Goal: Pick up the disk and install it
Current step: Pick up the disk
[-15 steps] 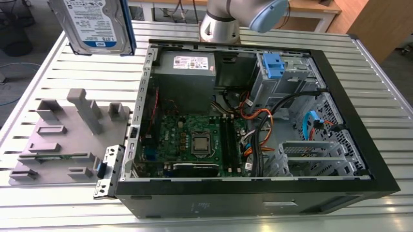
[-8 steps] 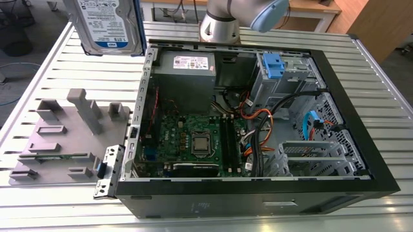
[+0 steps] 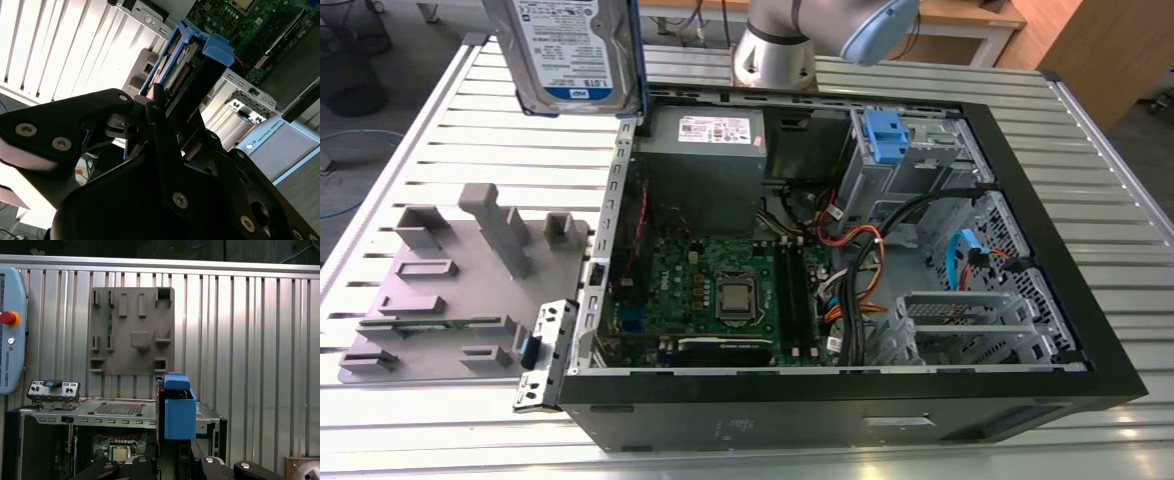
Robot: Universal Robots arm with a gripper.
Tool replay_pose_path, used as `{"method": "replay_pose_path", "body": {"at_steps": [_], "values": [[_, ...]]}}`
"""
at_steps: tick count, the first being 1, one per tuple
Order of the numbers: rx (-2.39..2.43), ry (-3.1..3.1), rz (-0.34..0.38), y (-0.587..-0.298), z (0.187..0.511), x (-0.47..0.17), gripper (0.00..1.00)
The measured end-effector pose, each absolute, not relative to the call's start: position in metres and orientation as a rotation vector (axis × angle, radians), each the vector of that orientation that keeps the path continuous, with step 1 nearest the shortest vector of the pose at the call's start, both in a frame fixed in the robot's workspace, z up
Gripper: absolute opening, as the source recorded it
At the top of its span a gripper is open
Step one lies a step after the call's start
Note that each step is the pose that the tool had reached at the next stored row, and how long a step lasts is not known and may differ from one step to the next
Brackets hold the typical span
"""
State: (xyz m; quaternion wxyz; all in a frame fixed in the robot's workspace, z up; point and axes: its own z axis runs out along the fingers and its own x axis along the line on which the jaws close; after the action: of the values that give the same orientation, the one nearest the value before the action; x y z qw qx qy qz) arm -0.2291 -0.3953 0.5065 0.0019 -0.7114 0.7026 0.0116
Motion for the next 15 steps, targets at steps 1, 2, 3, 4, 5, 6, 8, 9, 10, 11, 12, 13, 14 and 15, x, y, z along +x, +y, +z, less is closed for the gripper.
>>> {"method": "replay_pose_path", "body": {"at_steps": [1, 2, 3, 4, 5, 6, 8, 9, 10, 11, 12, 13, 14, 15], "values": [[-2.232, 2.205, 0.036, -0.395, 0.507, -0.226, 0.35], [-2.232, 2.205, 0.036, -0.395, 0.507, -0.223, 0.35], [-2.232, 2.205, 0.036, -0.395, 0.506, -0.220, 0.35], [-2.232, 2.205, 0.036, -0.395, 0.506, -0.218, 0.35], [-2.232, 2.205, 0.036, -0.395, 0.506, -0.215, 0.35], [-2.232, 2.205, 0.036, -0.395, 0.506, -0.213, 0.35], [-2.232, 2.205, 0.036, -0.395, 0.506, -0.208, 0.35], [-2.232, 2.205, 0.036, -0.395, 0.506, -0.206, 0.35], [-2.232, 2.205, 0.036, -0.395, 0.506, -0.203, 0.35], [-2.232, 2.205, 0.036, -0.395, 0.506, -0.201, 0.35], [-2.232, 2.205, 0.036, -0.395, 0.506, -0.199, 0.35], [-2.232, 2.205, 0.036, -0.395, 0.506, -0.196, 0.35], [-2.232, 2.205, 0.036, -0.395, 0.506, -0.194, 0.35], [-2.232, 2.205, 0.036, -0.395, 0.506, -0.192, 0.35]]}}
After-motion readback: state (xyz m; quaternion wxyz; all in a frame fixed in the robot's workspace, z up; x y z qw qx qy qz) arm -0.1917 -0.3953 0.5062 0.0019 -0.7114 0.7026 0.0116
